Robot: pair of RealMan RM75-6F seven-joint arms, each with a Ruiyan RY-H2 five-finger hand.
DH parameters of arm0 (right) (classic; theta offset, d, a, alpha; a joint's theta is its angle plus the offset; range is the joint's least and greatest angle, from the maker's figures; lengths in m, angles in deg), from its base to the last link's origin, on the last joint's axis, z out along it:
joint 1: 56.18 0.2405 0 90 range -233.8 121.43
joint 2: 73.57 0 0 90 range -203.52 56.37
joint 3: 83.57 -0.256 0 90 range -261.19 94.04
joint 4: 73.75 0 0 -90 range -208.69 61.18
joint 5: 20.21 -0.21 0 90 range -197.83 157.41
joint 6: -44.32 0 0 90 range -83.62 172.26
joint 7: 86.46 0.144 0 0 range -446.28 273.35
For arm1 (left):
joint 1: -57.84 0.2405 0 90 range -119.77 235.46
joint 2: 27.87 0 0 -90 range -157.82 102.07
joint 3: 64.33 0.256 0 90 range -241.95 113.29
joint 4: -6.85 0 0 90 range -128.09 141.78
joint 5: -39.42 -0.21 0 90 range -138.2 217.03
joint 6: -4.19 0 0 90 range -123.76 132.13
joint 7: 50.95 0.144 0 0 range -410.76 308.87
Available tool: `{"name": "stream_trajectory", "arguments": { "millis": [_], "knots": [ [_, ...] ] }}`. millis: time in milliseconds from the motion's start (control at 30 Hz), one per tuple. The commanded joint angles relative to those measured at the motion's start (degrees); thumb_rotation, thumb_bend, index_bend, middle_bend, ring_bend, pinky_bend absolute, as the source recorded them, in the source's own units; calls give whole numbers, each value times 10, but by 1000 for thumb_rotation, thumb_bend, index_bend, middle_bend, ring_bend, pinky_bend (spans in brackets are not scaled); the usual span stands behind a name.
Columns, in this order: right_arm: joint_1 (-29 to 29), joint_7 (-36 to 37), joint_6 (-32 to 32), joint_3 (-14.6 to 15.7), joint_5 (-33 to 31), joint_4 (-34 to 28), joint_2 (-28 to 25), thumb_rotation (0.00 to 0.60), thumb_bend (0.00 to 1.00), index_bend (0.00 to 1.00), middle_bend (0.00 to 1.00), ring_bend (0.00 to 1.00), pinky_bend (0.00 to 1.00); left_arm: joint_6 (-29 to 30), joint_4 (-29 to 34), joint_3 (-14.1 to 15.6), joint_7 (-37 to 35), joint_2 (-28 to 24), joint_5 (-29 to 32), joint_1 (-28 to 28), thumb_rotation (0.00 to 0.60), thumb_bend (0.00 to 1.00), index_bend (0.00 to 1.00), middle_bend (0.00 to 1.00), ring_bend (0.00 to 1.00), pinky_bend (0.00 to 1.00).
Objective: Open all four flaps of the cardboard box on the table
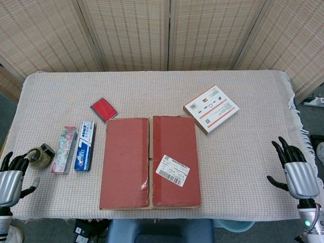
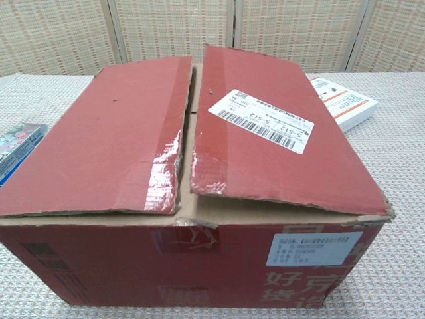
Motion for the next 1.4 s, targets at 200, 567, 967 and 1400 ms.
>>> {"name": "stream_trajectory", "arguments": {
  "millis": [200, 567, 967, 1400],
  "knots": [
    [-1, 1, 3, 2, 2, -3, -3, 600, 184, 0, 0, 131, 126, 0, 0, 0, 0, 1, -1, 0, 600, 383, 147, 210, 209, 13],
    [12, 43, -9, 17, 52, -45, -41, 600, 184, 0, 0, 135, 126, -4, 12, -5, 4, -4, -4, -8, 600, 382, 146, 210, 209, 13],
    [131, 80, -126, 2, 152, -191, -182, 600, 184, 0, 17, 147, 125, -2, 31, -3, 8, -16, -6, -7, 600, 378, 147, 210, 210, 12],
    [327, 146, -336, -60, 144, -228, -190, 592, 189, 19, 103, 110, 0, 15, 53, -2, 19, -27, -6, 4, 600, 373, 131, 210, 210, 12]
  ]
}}
